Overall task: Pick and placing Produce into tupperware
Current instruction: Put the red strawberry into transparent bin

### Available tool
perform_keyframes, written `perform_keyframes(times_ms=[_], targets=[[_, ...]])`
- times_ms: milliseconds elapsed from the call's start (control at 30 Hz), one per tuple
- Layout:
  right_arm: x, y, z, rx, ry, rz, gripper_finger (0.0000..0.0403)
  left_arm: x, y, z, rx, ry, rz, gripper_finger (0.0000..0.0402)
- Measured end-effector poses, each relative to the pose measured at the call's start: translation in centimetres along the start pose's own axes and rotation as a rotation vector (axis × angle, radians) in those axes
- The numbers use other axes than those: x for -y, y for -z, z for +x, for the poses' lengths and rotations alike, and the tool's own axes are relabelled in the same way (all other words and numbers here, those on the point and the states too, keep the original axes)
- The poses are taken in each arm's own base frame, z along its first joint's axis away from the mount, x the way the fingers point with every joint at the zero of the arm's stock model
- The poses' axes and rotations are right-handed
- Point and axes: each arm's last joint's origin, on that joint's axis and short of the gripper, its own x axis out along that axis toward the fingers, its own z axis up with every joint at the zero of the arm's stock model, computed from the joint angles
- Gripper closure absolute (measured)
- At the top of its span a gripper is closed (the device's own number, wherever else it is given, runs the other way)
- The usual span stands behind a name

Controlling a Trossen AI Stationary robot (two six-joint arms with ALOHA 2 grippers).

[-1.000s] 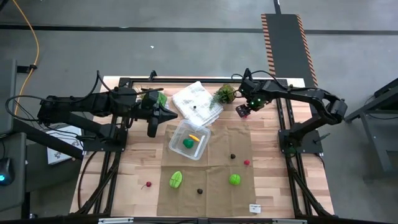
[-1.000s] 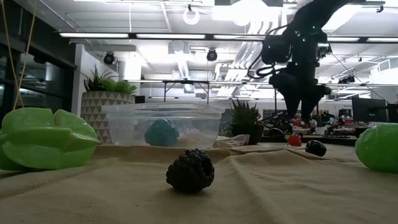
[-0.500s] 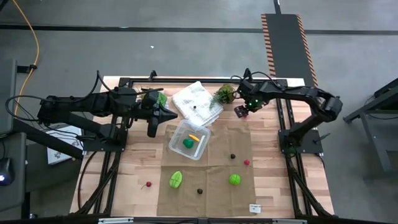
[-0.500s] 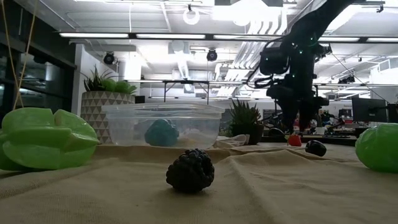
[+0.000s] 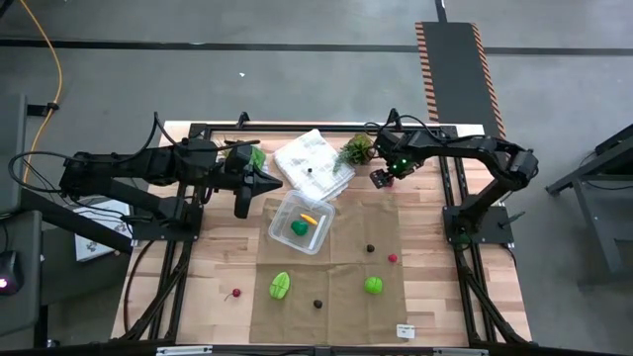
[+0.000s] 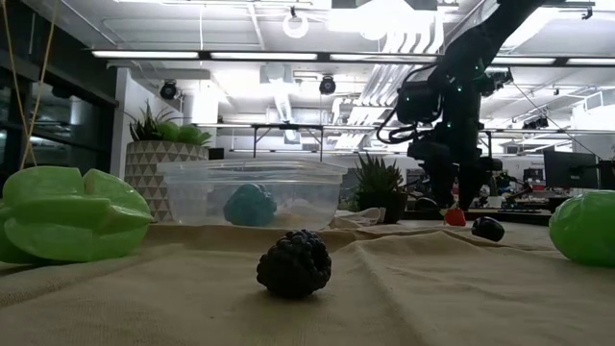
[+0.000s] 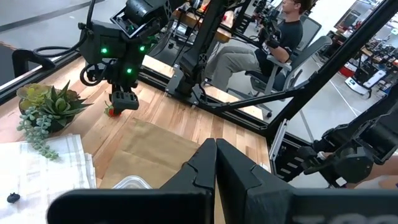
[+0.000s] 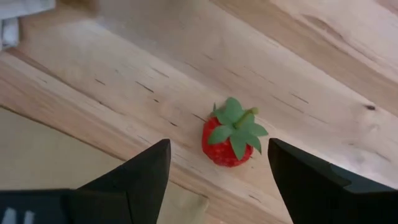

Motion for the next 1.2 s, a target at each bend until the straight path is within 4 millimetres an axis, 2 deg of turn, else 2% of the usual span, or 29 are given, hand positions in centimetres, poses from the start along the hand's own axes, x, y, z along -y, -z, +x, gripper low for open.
perform_keyframes(times_ms=[467,1200], targets=[[1.3,-0.8,-0.1,0.019,-0.003,0.053,0.0141,0.0,0.0,0.0,0.0,0.0,0.0,0.0401],[1.0,-0.8,1.2,-0.026,-0.006,0.063,0.0141,0.0,0.1,0.0,-0.009,-0.004,-0.001,0.0401]])
